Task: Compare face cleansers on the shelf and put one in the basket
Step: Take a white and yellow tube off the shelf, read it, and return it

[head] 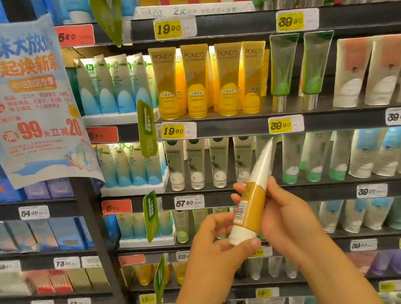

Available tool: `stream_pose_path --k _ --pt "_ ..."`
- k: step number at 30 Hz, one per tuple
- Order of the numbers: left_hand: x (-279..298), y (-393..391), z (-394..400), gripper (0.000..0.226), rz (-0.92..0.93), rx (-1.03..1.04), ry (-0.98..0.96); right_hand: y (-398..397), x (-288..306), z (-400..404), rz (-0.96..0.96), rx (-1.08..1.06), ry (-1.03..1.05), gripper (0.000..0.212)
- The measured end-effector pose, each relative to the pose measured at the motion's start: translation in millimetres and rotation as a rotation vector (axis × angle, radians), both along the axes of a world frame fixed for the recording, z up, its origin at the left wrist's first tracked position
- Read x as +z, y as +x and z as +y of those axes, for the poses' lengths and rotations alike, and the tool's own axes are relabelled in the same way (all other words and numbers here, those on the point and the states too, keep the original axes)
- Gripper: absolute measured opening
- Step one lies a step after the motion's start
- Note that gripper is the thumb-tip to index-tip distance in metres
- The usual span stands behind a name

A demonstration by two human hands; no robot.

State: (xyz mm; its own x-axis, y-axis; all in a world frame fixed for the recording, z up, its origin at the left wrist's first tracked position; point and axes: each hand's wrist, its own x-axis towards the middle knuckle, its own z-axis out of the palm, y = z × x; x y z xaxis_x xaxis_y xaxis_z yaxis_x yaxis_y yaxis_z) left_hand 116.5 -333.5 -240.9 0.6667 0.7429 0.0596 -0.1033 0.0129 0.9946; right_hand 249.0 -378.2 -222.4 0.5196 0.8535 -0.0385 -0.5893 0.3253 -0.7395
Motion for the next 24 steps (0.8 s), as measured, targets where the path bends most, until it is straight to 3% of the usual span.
stream_pose_path --k 6,11,15,18,21,24 --pt "8 27 1 0.037 0.020 0.019 -0.028 35 8 1 -0.111 0.066 0.048 0.037" --pt "28 57 5 0.045 -0.277 -0.116 -0.407 73 28 -3 -0.277 0.177 0.152 0.025" --pt "46 83 6 0.038 -0.402 -0.241 -0.565 106 48 -3 -0.357 0.193 0.161 0.029" --pt "59 104 3 0.044 -0.418 -0.307 -0.560 127 60 -4 -0.401 0.175 0.121 0.041" --pt "67 124 1 0.057 -0.406 -0.320 -0.500 146 71 -7 -0.452 0.161 0.114 0.040" --pt "74 138 -1 0.032 -0.399 -0.323 -0.437 162 82 -8 -0.516 0.156 0.153 0.041"
